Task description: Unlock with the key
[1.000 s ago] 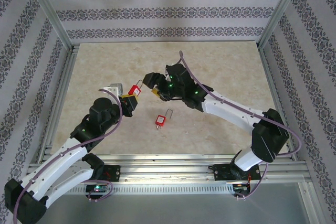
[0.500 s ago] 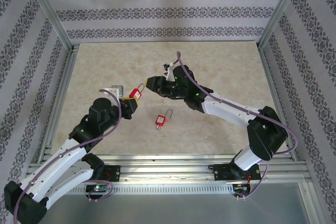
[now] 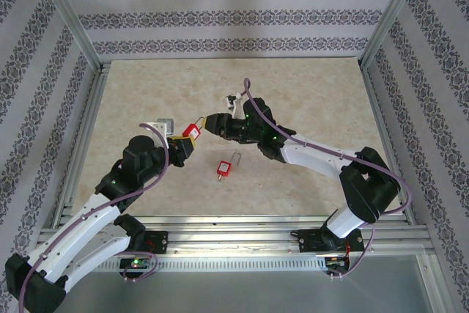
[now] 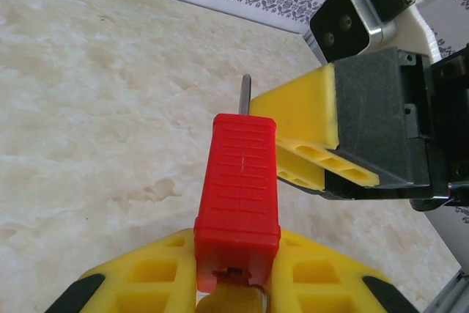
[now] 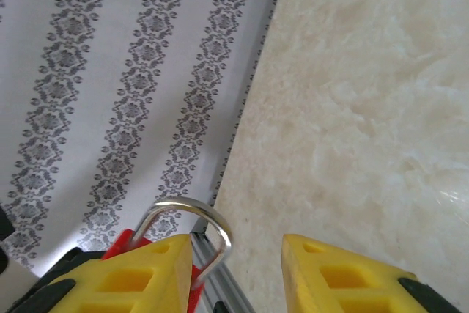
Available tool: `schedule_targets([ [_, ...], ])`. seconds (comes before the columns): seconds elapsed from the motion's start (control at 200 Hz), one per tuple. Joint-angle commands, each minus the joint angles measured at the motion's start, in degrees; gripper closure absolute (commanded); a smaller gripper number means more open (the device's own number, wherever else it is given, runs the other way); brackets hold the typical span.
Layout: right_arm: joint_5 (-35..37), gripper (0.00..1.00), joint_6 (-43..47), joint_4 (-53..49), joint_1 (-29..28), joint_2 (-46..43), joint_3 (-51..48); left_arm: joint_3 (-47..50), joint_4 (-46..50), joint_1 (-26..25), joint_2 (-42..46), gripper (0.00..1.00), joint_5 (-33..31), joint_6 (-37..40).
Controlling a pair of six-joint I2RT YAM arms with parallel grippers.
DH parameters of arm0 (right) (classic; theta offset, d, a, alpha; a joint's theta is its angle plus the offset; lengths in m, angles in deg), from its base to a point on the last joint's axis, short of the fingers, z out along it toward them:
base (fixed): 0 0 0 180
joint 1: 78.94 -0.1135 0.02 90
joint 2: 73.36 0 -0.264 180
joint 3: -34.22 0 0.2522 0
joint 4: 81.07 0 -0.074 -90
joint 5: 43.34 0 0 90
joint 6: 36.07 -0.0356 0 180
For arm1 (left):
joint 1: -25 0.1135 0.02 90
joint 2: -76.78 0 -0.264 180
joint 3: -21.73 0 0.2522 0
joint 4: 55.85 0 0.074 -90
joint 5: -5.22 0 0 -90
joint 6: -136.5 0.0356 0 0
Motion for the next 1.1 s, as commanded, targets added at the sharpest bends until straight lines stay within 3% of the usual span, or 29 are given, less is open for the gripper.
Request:
schedule_targets([
  [0.0, -2.0, 0.63, 2.2, 5.7, 0.5, -0.1, -1.6, -1.6, -2.4, 1.0, 0.4, 1.00, 1.6, -0.3],
  [0.275, -2.3, 0.65, 2.5, 5.3, 0.8, 0.6, -1.8, -1.3, -2.9, 1.0, 0.8, 1.00, 1.8, -0.6],
  [0.799, -1.4, 0.87, -0.2, 6.5, 2.0, 2.0, -1.7, -0.4, -3.4, 1.0, 1.4, 1.00, 3.3, -0.9],
  [1.099, -1.4, 0.93, -2.0, 6.7, 3.7, 2.4, -1.7, 0.9, -1.3, 0.9, 3.7, 1.00, 2.1, -0.6],
])
